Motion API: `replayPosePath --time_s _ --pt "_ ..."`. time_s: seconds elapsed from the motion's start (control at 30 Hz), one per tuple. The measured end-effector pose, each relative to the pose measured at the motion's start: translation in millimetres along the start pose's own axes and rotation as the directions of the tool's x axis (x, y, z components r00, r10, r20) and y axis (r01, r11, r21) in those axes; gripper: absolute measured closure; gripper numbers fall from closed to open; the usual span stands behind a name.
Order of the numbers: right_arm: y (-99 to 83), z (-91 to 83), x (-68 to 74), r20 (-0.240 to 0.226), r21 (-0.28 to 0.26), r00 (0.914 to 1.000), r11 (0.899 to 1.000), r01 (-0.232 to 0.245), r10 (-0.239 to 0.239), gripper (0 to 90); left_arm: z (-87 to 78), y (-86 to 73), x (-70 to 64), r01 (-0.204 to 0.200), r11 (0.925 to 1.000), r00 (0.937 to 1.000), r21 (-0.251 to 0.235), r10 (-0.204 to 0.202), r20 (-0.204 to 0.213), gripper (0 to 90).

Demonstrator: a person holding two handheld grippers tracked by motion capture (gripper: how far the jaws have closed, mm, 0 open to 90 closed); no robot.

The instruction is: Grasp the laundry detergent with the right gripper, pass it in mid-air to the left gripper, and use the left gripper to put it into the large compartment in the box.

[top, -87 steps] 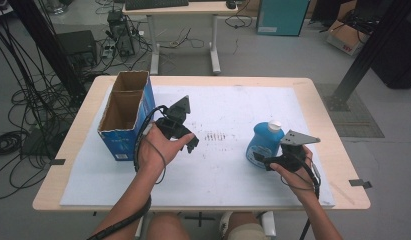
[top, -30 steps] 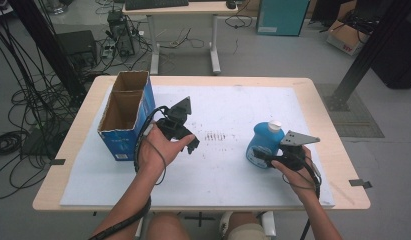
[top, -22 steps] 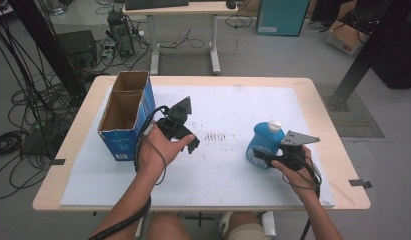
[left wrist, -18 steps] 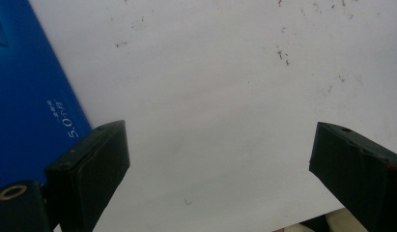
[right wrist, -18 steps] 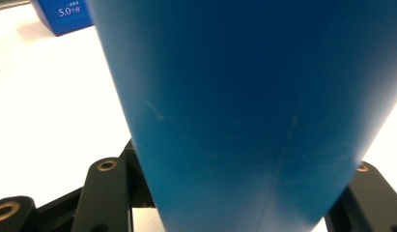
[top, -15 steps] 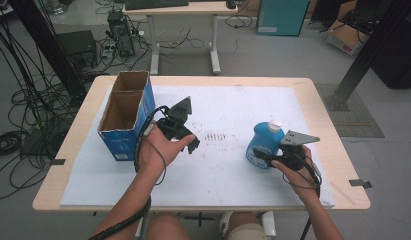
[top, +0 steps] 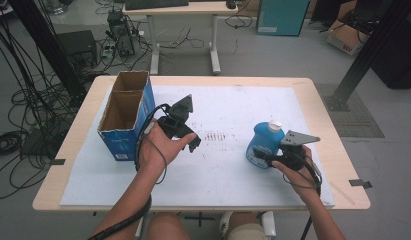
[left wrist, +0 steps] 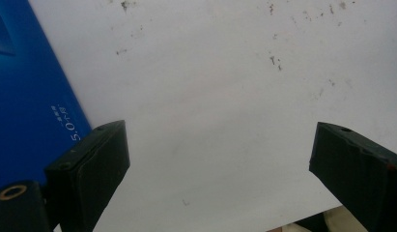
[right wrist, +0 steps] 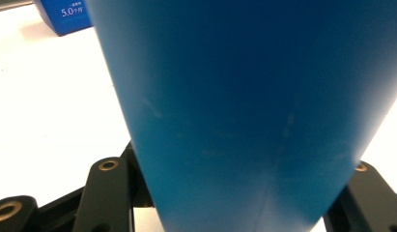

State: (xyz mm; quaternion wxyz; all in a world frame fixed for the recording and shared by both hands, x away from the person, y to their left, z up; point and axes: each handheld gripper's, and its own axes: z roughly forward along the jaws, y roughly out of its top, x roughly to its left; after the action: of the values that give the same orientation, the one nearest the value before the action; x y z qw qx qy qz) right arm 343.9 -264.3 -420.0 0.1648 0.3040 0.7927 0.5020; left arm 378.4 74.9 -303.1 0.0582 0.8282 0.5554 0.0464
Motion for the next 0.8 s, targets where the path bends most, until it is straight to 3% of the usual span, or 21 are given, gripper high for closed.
replayPosePath --time_s 0.8 --pt "-0.9 0.0 0.5 0.002 -0.007 1.0000 1.000 -0.003 0.003 42.7 -1.5 0.3 -2.2 0.000 0.9999 1.0000 -0.010 0.000 0.003 7.3"
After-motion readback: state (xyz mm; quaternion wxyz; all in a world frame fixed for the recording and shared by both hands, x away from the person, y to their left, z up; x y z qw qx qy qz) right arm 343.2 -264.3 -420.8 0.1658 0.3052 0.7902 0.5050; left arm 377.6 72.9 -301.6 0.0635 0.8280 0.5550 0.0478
